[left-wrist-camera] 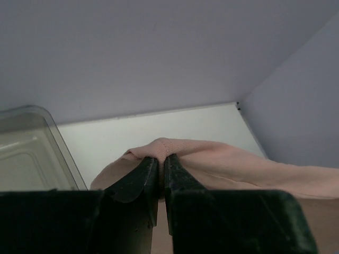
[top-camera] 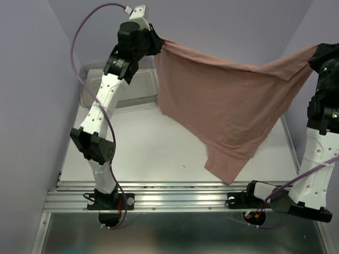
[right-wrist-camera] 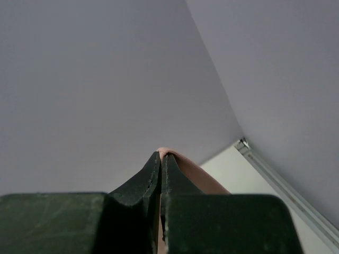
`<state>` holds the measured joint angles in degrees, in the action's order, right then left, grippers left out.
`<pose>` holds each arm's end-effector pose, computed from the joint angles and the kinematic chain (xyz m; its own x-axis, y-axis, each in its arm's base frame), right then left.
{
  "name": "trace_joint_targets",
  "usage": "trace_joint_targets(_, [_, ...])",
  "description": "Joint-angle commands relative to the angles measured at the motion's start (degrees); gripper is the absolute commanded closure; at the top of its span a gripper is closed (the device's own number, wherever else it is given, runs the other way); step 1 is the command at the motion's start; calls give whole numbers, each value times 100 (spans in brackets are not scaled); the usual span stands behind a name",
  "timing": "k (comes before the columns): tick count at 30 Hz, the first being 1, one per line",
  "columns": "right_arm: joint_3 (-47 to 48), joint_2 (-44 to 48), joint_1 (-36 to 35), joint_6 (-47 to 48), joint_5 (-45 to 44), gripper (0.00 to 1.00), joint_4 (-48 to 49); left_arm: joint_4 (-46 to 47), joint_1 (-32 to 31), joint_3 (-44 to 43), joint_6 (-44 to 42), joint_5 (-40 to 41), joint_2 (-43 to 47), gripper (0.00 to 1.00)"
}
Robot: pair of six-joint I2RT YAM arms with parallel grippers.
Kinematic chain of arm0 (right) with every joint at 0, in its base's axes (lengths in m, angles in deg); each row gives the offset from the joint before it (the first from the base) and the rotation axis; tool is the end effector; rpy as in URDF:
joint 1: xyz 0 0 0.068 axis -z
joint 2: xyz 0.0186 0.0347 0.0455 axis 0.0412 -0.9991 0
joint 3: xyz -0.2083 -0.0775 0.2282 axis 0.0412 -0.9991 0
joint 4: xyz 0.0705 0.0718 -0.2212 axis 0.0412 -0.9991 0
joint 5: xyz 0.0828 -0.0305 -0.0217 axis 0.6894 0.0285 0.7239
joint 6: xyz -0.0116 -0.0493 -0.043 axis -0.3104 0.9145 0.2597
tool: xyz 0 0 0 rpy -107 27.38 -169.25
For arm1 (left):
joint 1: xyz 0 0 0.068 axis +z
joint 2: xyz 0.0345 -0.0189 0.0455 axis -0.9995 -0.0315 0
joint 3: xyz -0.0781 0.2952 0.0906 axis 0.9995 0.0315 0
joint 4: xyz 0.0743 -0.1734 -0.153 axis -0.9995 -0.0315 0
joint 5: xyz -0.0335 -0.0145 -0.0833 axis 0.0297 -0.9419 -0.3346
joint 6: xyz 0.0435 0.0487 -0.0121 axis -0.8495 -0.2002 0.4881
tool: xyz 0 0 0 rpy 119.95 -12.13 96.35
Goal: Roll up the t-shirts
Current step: Move the bin to the center of the board.
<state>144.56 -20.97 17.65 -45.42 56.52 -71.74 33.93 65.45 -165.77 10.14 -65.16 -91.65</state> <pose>0.1635 -0.0554 0.6037 0.3157 0.3481 -0.8827 0.3449 0.8245 0.4485 0.4041 -0.1757 0.5321 -0.1791 -0.2713 -0.9457 0.4527 0.8307 -0.3241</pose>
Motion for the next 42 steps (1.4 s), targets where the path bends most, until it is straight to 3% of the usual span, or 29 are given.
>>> trace_joint_targets(1, [686, 443, 18, 236, 162, 99, -73, 768, 112, 26, -266, -209, 1199, 100])
trace_joint_targets(12, [1916, 1208, 18, 394, 347, 99, -170, 1191, 349, 501, -169, 37, 3009, 100])
trace_joint_targets(18, [2260, 1481, 18, 368, 198, 99, -161, 1137, 349, 623, -108, -182, 3503, 100])
trace_joint_targets(24, [1980, 1683, 18, 377, -189, 99, -249, 1059, 349, 844, -29, -376, 3451, 100])
trace_joint_targets(32, [681, 1570, 18, 815, -1357, 99, -319, 962, 78, 826, 130, -938, 2196, 100])
trace_joint_targets(42, [-1965, 638, 18, 1168, -2009, 99, 339, 918, -310, 168, 104, -1438, -755, 100])
